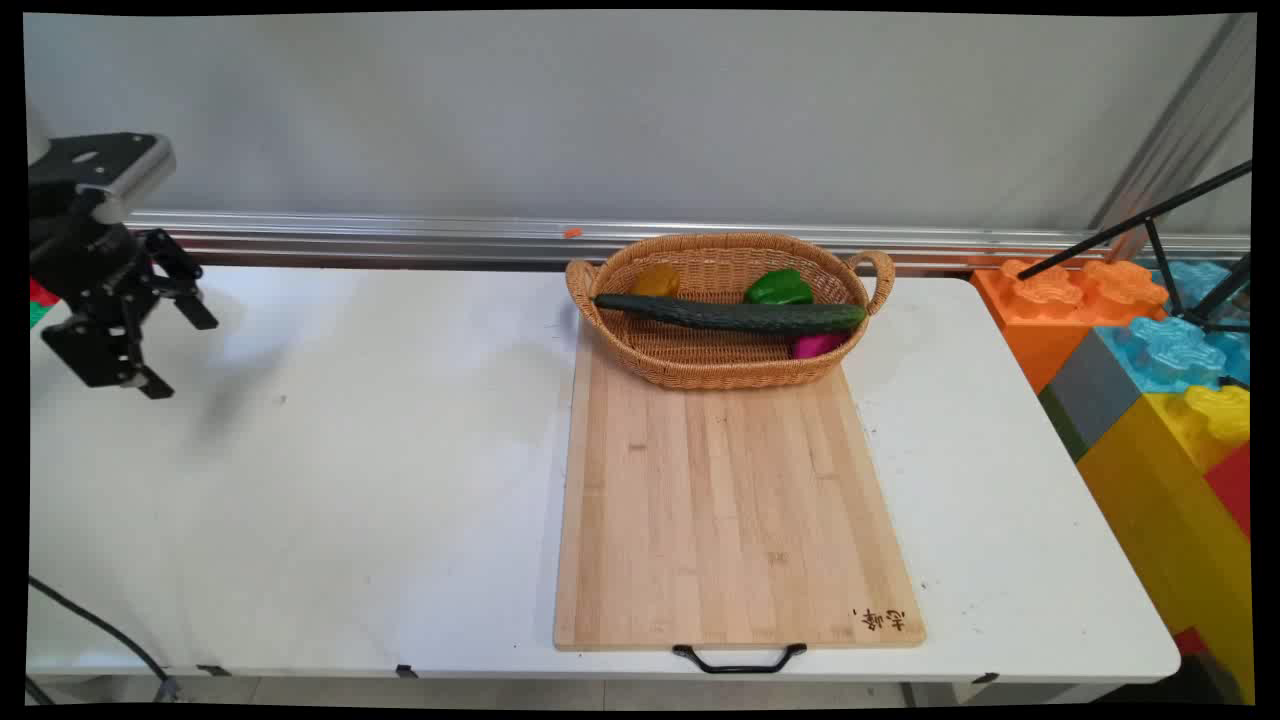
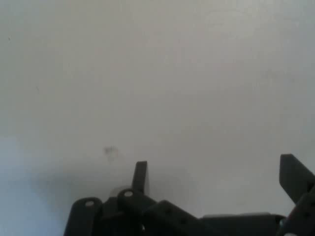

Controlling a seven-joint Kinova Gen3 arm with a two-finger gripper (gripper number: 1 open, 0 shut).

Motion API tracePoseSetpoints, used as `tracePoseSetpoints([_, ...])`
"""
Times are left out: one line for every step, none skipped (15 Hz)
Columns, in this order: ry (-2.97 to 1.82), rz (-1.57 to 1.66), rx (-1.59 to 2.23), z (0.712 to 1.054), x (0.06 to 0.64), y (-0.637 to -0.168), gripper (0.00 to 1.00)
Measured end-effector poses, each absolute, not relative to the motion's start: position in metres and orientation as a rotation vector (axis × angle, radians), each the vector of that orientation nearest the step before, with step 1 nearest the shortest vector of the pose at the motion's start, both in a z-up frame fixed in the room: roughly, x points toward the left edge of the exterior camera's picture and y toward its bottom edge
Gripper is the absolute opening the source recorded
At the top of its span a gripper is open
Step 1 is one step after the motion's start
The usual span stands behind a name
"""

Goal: Pick up the cucumber from the vegetable basket

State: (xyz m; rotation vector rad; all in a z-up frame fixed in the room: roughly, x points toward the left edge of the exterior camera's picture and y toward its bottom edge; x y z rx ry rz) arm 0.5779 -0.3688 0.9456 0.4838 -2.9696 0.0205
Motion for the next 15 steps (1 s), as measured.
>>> tracePoseSetpoints([-2.956, 0.028, 0.481, 0.943, 0.575, -0.371, 1.0])
tracePoseSetpoints([-2.937, 0.039, 0.479, 0.941, 0.569, -0.374, 1.0])
tracePoseSetpoints([-2.915, 0.055, 0.478, 0.94, 0.562, -0.378, 1.0])
tracePoseSetpoints([-2.884, 0.077, 0.475, 0.939, 0.551, -0.385, 1.0])
tracePoseSetpoints([-2.858, 0.093, 0.471, 0.939, 0.541, -0.39, 1.0])
tracePoseSetpoints([-2.833, 0.109, 0.465, 0.939, 0.53, -0.397, 1.0])
tracePoseSetpoints([-2.804, 0.126, 0.461, 0.94, 0.516, -0.405, 1.0])
tracePoseSetpoints([-2.778, 0.142, 0.456, 0.94, 0.504, -0.413, 1.0])
tracePoseSetpoints([-2.749, 0.157, 0.45, 0.939, 0.488, -0.423, 1.0])
tracePoseSetpoints([-2.72, 0.174, 0.446, 0.938, 0.472, -0.435, 1.0])
tracePoseSetpoints([-2.694, 0.188, 0.436, 0.938, 0.456, -0.444, 1.0])
tracePoseSetpoints([-2.664, 0.203, 0.415, 0.938, 0.436, -0.456, 1.0])
tracePoseSetpoints([-2.637, 0.213, 0.394, 0.937, 0.417, -0.468, 1.0])
tracePoseSetpoints([-2.613, 0.224, 0.376, 0.935, 0.398, -0.48, 1.0])
tracePoseSetpoints([-2.592, 0.231, 0.363, 0.933, 0.38, -0.493, 1.0])
